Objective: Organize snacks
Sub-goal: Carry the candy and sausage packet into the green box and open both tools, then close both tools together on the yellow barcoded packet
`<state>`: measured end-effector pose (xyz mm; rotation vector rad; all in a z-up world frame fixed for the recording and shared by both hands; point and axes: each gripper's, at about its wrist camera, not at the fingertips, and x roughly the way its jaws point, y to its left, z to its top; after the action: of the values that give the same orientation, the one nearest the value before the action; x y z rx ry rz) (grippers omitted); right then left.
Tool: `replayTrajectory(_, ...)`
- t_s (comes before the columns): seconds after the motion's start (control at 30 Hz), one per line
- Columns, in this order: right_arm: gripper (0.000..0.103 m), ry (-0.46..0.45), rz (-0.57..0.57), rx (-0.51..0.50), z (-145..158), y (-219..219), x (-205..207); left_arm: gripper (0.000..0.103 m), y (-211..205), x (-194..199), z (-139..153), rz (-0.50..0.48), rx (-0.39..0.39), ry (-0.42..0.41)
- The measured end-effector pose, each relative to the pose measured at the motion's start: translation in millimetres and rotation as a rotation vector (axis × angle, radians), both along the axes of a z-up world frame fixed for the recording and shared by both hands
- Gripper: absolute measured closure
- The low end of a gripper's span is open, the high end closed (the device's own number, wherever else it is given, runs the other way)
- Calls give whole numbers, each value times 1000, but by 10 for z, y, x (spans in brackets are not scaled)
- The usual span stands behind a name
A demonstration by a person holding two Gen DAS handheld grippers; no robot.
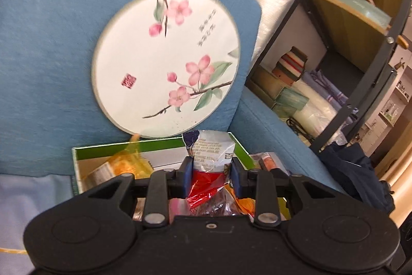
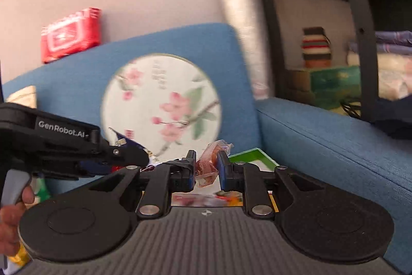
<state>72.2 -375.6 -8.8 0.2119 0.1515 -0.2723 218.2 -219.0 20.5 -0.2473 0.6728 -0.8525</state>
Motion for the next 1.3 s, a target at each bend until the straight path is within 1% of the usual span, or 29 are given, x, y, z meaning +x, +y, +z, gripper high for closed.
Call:
replayTrajectory(0.07, 71, 5, -11, -8, -59, -62, 48, 38, -78, 52, -87, -2, 7, 6)
replayTrajectory(0.1, 67, 8, -8, -13, -97, -87, 79, 29, -105, 66, -126, -7, 13, 1)
replayTrajectory(0.13, 62, 31, -9, -21, -138, -103, 116, 15, -125, 69, -157, 3, 29, -10)
replayTrajectory(0.17, 56, 79, -21, -27, -191, -114, 181, 0, -133, 63, -173, 23, 48, -21)
replayTrajectory(0.23, 8, 167, -35, -19, -302, -133, 280, 0, -70, 9, -173, 85, 62, -60)
replayTrajectory(0.27, 5, 187, -47, -17, -331, -130, 291, 0, -31, -18, -160, 104, 73, -79)
replayTrajectory(0.3, 5, 185, -58, -19, -337, -131, 284, 0, 3, -36, -144, 108, 91, -90)
replayTrajectory(0.33, 3, 181, -57, -15, -320, -135, 272, 0, 33, -43, -127, 109, 111, -95)
replayTrajectory(0.37, 1, 173, -51, 1, -296, -139, 253, 0, 62, -50, -117, 116, 132, -98)
replayTrajectory(0.43, 0, 144, -32, 46, -254, -137, 197, 0, 142, -85, -96, 134, 166, -105)
replayTrajectory(0.5, 0, 132, -8, 62, -214, -97, 164, 0, 237, -115, -85, 149, 175, -103)
replayTrajectory(0.63, 0, 122, 28, 34, -154, 48, 128, 0, 432, -168, -70, 191, 183, -80)
replayTrajectory(0.8, 0, 114, 101, 33, -77, 235, 71, 0, 690, -263, -49, 237, 222, -72)
replayTrajectory(0.87, 0, 113, 127, 17, -47, 335, 44, 0, 824, -298, -46, 259, 225, -63)
replayTrajectory(0.97, 0, 115, 179, 0, -18, 484, -18, 0, 1026, -336, -59, 295, 252, -46)
replayTrajectory(1.07, 0, 123, 249, -15, -8, 644, -71, 0, 1292, -363, -81, 334, 285, -28)
replayTrajectory(1.13, 0, 127, 296, -30, -14, 767, -97, 0, 1542, -382, -103, 370, 290, -13)
replayTrajectory(1.2, 0, 133, 347, -41, -25, 890, -105, 0, 1823, -371, -153, 418, 296, 5)
replayTrajectory(1.3, 0, 148, 427, -58, -61, 1091, -95, 0, 2235, -285, -288, 498, 314, 60)
